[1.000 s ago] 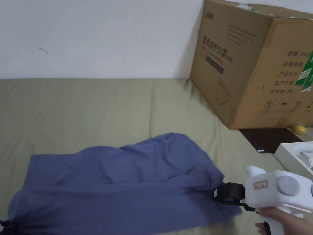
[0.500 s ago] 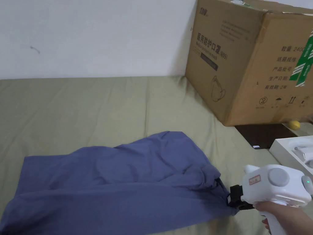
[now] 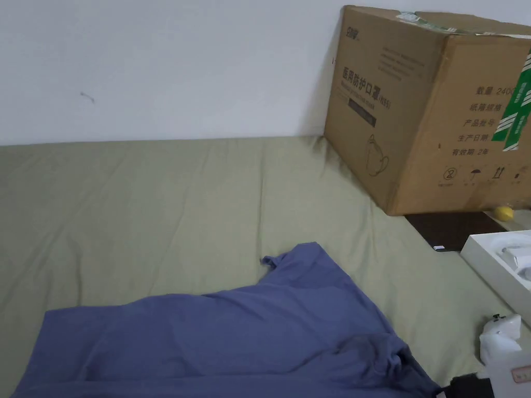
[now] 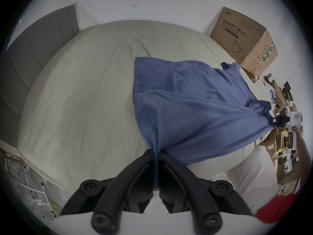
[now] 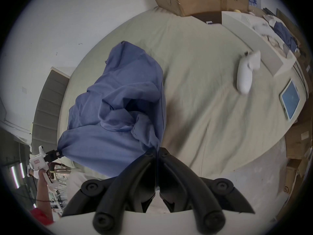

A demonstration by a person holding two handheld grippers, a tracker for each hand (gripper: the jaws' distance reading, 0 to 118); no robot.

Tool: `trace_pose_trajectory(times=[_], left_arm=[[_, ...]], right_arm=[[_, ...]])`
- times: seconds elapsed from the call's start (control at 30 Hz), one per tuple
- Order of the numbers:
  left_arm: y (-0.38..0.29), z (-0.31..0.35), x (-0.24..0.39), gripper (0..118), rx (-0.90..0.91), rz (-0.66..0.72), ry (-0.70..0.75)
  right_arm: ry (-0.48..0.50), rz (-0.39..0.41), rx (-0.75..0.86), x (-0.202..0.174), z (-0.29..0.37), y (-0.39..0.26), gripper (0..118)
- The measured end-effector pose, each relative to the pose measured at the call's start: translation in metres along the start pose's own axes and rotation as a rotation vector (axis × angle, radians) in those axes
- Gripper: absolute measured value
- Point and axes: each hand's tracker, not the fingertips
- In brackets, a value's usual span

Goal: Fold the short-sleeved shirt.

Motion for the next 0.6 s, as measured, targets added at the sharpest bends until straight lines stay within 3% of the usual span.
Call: trace_pose_trajectory(times=[0.07,0.1,0.13,0.17,0.2,0.23,0.3,0.37,0.43,0.47,0.5,0.57,0.6], left_arm=[[-0.014,-0.007,-0.006,6,-0.003,0.006,-0.011],[-0.019,-0.009,-0.006,18,0.01,0.008,-0.013],[-0.021,-0.01,-0.006,44,0.023,0.013,-0.001],[-0.022,-0.009,-0.006,91,0.048,0.006,0.037],[-0.023,-0.007,-0.007,116,0.075,-0.007,0.049],[-0.023,-0.004,-0.004,116,0.098,-0.006,0.055],[-0.015,0.008,-0.009,115,0.183,-0.002,0.03],[-0.009,0.015,-0.014,115,0.229,0.02,0.008],[-0.004,0.023,-0.012,115,0.3,0.037,-0.037],[-0.002,0.028,-0.007,114,0.344,0.041,-0.057],[-0.001,0.048,0.016,108,0.384,0.044,-0.086],[-0.003,0.057,0.028,92,0.482,0.02,-0.158],[-0.006,0.061,0.035,92,0.555,-0.01,-0.158]], right_arm=[[-0.011,0.0,-0.012,0.004,-0.01,-0.008,2],[-0.031,-0.006,-0.005,0.003,-0.015,-0.01,7],[-0.052,-0.011,0.012,0.002,-0.017,-0.012,21],[-0.096,0.003,0.052,-0.002,-0.016,-0.013,58],[-0.124,0.032,0.085,-0.004,-0.014,-0.014,99],[-0.131,0.066,0.107,-0.009,-0.012,-0.014,118],[-0.073,0.092,0.212,-0.022,0.005,-0.016,108],[-0.062,0.128,0.238,-0.032,0.019,-0.018,111],[-0.024,0.146,0.28,-0.052,0.032,-0.023,107],[0.015,0.143,0.285,-0.069,0.038,-0.02,94],[0.055,0.131,0.331,-0.082,0.044,-0.023,73],[0.096,0.143,0.44,-0.107,0.052,-0.033,56],[0.069,0.154,0.484,-0.124,0.054,-0.037,56]])
